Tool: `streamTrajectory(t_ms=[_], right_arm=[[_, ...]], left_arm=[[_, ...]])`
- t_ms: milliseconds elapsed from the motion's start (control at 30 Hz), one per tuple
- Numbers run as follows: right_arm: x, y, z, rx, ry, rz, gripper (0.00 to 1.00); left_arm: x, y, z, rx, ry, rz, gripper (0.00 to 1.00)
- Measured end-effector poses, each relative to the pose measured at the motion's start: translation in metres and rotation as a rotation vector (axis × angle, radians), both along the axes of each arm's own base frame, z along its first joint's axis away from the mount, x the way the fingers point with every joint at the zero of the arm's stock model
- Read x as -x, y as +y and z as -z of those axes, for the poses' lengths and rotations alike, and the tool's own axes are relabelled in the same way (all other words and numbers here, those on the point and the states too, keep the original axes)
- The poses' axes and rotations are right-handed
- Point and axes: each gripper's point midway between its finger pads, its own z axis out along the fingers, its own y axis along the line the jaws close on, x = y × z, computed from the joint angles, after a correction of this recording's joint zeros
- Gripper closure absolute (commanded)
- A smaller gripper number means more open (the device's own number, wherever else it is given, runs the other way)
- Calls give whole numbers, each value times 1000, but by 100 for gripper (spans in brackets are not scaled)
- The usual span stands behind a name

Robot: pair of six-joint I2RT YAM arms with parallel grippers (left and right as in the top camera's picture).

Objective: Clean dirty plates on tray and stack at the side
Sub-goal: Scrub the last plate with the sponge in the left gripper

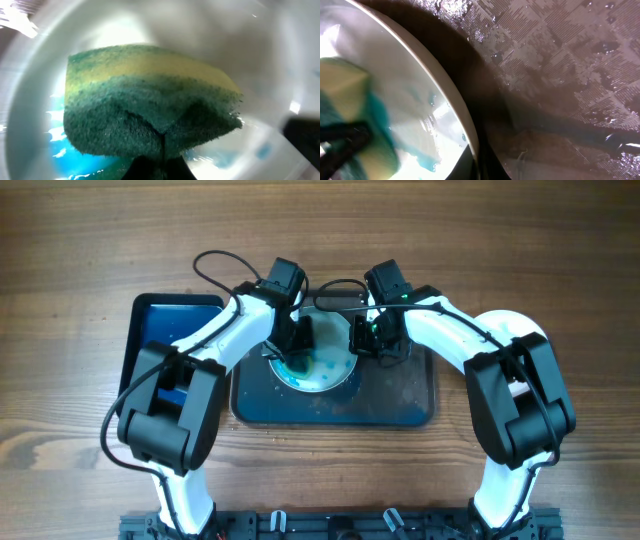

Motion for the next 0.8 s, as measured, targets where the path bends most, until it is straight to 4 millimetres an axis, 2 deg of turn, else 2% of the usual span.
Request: streamTrajectory(t_ms=[167,333,467,600,700,800], right_arm=[[0,0,0,0,0,0,96],[0,0,0,0,0,0,96],[-2,3,-1,-10,-10,-3,96],[-1,8,-2,-26,-12,-13,96],[0,11,-3,-41,-10,-20,96],[2,15,-5,-56,-5,-28,96]], left_arm=[[2,-44,-2,167,-11,90,96],[-17,-62,-6,267,-89,105,96],[-31,-46,-3,229,-104,12,96],[-44,-7,0,78,-109,-105,96],[-42,18,1,-49,-101,-146,96],[-30,33,1,-134,-63,-156,96]])
